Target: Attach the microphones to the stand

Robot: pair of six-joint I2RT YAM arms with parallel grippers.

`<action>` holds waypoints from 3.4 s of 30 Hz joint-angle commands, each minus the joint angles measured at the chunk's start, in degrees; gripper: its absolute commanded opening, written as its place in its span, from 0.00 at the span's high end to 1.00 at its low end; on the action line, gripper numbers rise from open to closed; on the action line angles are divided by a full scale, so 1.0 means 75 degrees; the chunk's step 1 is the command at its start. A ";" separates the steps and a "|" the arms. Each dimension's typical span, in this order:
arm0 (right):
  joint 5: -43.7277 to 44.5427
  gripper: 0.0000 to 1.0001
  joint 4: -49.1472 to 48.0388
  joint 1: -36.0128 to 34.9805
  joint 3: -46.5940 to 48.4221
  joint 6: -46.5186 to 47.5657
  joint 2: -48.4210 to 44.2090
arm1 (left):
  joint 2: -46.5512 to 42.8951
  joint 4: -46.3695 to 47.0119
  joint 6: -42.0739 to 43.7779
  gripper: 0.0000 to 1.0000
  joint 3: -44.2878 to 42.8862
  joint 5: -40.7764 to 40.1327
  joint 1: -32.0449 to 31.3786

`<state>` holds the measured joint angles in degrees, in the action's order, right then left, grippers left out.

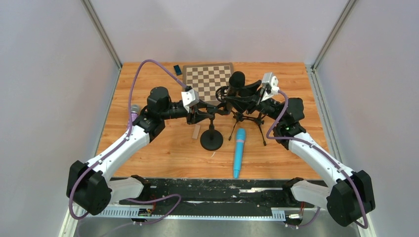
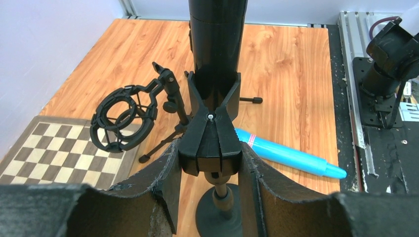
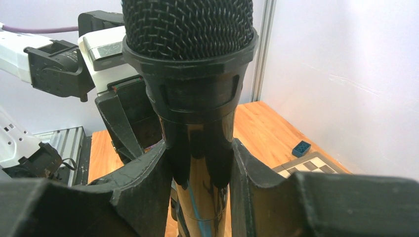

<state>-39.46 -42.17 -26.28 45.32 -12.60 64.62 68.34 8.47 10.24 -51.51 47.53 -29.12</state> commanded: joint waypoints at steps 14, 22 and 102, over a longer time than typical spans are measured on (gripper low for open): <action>0.1153 1.00 -0.2059 -0.0301 -0.0926 -0.0908 -0.0176 | -0.0088 0.0023 0.0216 1.00 0.0137 -0.0231 -0.0002; 0.1735 1.00 -0.4101 -0.0315 -0.1729 -0.1893 0.0070 | -0.0092 -0.0072 0.0284 1.00 0.0177 -0.0204 0.0013; 0.4133 1.00 -0.4406 -0.2866 -0.1429 -0.0294 0.1111 | -0.0446 0.0622 -0.0610 0.00 0.0372 -0.0389 0.0046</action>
<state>-5.61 -75.55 -46.83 32.27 -12.93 73.06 67.18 8.51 7.53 -49.60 45.91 -28.86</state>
